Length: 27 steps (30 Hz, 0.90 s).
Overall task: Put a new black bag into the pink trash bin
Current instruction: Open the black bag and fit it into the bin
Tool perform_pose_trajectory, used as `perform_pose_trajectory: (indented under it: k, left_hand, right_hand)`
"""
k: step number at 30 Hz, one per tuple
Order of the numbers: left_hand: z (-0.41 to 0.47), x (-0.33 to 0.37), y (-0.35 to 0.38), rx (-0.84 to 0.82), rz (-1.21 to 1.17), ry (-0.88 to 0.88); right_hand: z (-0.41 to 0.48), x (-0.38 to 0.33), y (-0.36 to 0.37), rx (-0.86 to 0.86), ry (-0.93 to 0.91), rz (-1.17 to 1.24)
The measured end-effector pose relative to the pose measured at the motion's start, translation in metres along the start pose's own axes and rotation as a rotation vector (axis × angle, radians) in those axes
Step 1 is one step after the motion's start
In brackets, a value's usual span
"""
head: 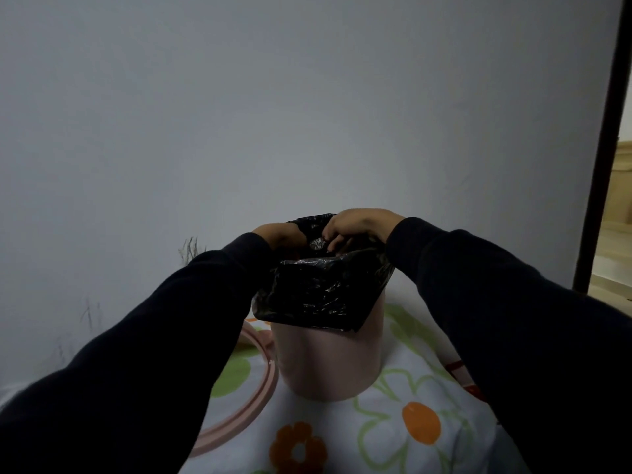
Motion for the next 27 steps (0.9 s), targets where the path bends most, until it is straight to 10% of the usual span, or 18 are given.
perform_pose_trajectory:
  k: [8,15,27]
  left_hand:
    - [-0.018,0.017,-0.008,-0.113,0.182,0.132]
    - [-0.026,0.002,-0.011,-0.039,0.035,0.121]
    - [-0.085,-0.055,-0.036,0.499,-0.697,0.197]
  right_hand:
    - [-0.039,-0.013,0.005,-0.323,0.134,-0.559]
    - [-0.055,-0.029,-0.004,0.052,0.028,-0.884]
    - [-0.097,-0.064,0.006,0.234,-0.445,0.114]
Point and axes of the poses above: each hand's wrist, its own z-axis towards the middle knuckle, its own y-axis out of the palm, x = y × z, the point moved 6 cm from there along z, towards the middle knuckle, and after that the axes turned 10 degrees about z, right-handed, at the moved point
